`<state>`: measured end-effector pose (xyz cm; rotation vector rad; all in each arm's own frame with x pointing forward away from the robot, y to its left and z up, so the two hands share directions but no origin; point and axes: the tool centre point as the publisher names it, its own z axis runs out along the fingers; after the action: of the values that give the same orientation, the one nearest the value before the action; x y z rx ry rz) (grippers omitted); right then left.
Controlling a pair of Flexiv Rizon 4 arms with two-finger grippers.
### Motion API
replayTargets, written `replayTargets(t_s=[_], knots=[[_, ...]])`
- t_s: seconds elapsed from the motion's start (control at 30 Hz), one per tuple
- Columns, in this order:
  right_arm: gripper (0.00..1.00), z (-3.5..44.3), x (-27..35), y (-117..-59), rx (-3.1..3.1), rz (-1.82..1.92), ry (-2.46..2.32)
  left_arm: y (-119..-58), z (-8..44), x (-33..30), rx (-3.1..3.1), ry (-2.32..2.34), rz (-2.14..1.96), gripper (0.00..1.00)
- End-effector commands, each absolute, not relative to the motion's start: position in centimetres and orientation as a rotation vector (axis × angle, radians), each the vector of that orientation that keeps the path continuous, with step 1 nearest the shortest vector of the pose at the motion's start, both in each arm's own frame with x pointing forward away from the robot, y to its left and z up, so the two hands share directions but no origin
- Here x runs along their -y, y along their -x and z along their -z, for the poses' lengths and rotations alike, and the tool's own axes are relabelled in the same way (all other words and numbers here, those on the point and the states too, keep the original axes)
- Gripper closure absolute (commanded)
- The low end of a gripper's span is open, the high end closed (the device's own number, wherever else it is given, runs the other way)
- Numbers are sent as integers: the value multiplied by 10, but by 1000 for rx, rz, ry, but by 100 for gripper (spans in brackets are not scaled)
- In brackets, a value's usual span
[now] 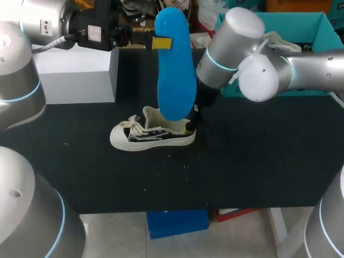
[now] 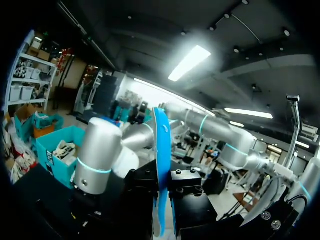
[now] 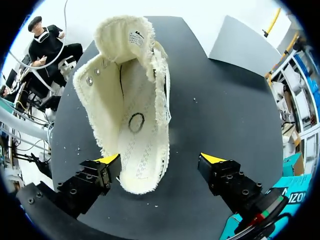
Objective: Take the shoe out of the shoebox, open the shoe tongue, remove and reinsert the insole, then place the shoe into the shoebox
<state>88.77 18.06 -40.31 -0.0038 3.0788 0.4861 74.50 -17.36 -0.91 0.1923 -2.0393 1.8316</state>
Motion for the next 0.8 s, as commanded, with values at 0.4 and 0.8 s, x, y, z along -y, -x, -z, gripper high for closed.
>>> replayTargets(t_s=[0.4, 0.8], knots=[[0, 391, -194, -899, -3134, -50, 86, -745, 10, 175, 2041, -195, -1834, 100], [0, 397, -227, -902, -3148, -51, 155, -745, 10, 175, 2041, -195, -1834, 100]])
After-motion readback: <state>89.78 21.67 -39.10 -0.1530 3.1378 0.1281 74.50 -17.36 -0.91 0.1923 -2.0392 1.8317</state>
